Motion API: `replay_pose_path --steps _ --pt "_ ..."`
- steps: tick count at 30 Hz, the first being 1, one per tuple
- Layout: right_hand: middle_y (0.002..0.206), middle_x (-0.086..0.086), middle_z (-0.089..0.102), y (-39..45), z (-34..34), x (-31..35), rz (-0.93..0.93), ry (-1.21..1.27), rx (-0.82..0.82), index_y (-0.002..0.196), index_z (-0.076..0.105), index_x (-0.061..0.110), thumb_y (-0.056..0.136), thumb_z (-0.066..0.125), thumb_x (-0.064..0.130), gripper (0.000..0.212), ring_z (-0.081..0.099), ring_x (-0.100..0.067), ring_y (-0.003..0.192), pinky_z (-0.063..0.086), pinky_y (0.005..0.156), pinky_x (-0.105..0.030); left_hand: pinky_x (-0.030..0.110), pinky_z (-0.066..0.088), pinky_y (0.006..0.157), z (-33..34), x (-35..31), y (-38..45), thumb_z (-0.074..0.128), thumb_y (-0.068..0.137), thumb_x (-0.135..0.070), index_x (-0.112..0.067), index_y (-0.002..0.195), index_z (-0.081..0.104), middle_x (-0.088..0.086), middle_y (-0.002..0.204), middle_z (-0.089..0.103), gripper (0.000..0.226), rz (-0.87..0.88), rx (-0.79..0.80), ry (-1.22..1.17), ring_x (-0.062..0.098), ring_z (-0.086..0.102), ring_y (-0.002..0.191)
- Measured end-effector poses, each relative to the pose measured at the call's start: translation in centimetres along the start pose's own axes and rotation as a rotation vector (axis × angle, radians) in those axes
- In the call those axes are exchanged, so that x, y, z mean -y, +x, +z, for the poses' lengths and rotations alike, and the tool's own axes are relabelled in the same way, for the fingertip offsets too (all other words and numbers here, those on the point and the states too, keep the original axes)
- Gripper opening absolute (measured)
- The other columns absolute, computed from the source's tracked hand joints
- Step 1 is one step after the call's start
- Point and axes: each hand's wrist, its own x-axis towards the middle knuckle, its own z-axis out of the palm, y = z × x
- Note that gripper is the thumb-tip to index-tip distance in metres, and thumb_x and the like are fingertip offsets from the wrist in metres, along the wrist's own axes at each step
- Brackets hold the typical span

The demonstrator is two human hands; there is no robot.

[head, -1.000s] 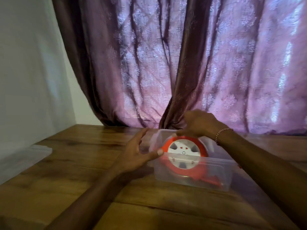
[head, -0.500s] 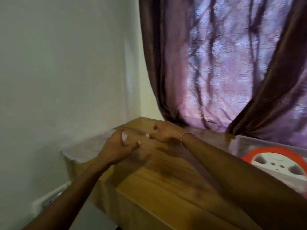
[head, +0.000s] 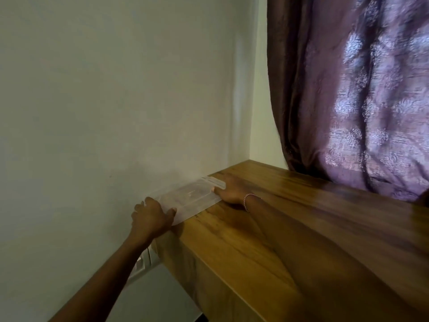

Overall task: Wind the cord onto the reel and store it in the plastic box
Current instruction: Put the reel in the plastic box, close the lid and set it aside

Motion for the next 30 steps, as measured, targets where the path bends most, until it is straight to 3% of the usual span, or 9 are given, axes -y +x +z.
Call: replay_pose_path --steps 5,9,13,17,21,23,26,28,30 --pt "0.136 -0.010 0.056 2.6 2.1 -1.0 0.101 -0.026 0.016 0.138 0.047 0.012 0.094 0.058 0.044 0.056 0.055 -0.026 0.115 0.045 0.085 -0.030 0.044 0.045 0.108 1.1 0.5 0.3 0.067 0.098 -0.034 0.012 0.154 0.012 0.028 0.155 0.042 0.091 0.016 0.038 -0.153 0.042 0.049 0.138" --pt "0.135 -0.007 0.057 2.5 1.4 -1.6 0.109 0.105 -0.039 0.137 0.051 0.015 0.084 0.072 0.041 0.062 0.056 -0.026 0.115 0.050 0.092 -0.035 0.045 0.051 0.097 1.1 0.7 0.2 0.074 0.094 -0.029 0.005 0.144 0.031 0.026 0.145 0.052 0.074 0.034 -0.030 -0.205 0.043 0.056 0.128" --pt "0.120 -0.003 0.063 1.2 -0.8 -2.1 0.124 0.338 -0.136 0.129 0.058 0.013 0.074 0.085 0.026 0.063 0.059 -0.022 0.105 0.049 0.079 -0.028 0.052 0.054 0.098 1.0 0.0 0.1 0.085 0.082 -0.013 0.000 0.143 0.031 0.026 0.140 0.055 0.082 0.130 -0.150 -0.270 0.047 0.057 0.126" --pt "0.110 0.005 0.063 -1.0 -4.2 -2.1 0.076 0.323 -0.235 0.119 0.059 0.017 0.076 0.080 0.019 0.048 0.060 -0.010 0.088 0.048 0.065 -0.018 0.054 0.057 0.093 1.3 -1.6 -0.2 0.085 0.077 -0.003 -0.002 0.136 0.038 0.022 0.128 0.062 0.075 0.195 -0.232 -0.374 0.045 0.064 0.112" --pt "0.105 -0.004 0.069 -4.3 -8.8 -1.9 0.186 0.556 -0.303 0.113 0.064 0.014 0.087 0.059 0.037 0.034 0.067 -0.021 0.091 0.059 0.081 -0.040 0.030 0.055 0.070 1.7 -4.4 -0.5 0.082 0.085 -0.019 -0.014 0.132 0.044 0.005 0.115 0.062 0.061 0.200 -0.174 -0.592 0.030 0.065 0.104" --pt "0.097 -0.007 0.069 -6.4 -10.9 -1.7 0.293 0.891 -0.325 0.104 0.065 0.011 0.094 0.046 0.052 0.047 0.067 -0.024 0.086 0.057 0.070 -0.038 0.031 0.056 0.070 1.7 -6.7 -1.1 0.076 0.091 -0.040 -0.020 0.124 0.045 0.002 0.111 0.061 0.050 0.205 -0.107 -0.789 0.027 0.066 0.103" --pt "0.093 -0.010 0.071 -10.1 -14.1 -1.6 0.341 1.250 -0.390 0.104 0.065 0.009 0.098 0.025 0.064 0.068 0.069 -0.027 0.081 0.056 0.063 -0.033 0.043 0.061 0.078 1.8 -10.4 -2.4 0.049 0.100 -0.062 -0.014 0.124 0.055 0.010 0.111 0.070 0.055 0.191 0.002 -1.028 0.029 0.070 0.099" --pt "0.085 -0.009 0.074 -12.9 -16.3 -2.0 0.361 1.298 -0.453 0.099 0.064 0.014 0.096 0.019 0.068 0.070 0.072 -0.025 0.074 0.058 0.058 -0.033 0.038 0.060 0.069 1.5 -12.5 -3.5 0.036 0.103 -0.063 -0.016 0.111 0.066 0.010 0.094 0.077 0.057 0.176 0.107 -1.211 0.030 0.074 0.090" --pt "0.095 -0.012 0.073 -15.7 -18.5 -2.5 0.378 1.322 -0.456 0.111 0.063 0.014 0.092 0.016 0.074 0.079 0.071 -0.027 0.080 0.058 0.064 -0.038 0.029 0.059 0.054 1.7 -14.3 -4.8 0.040 0.100 -0.065 -0.016 0.098 0.067 0.007 0.075 0.078 0.056 0.112 0.235 -1.388 0.024 0.077 0.071"
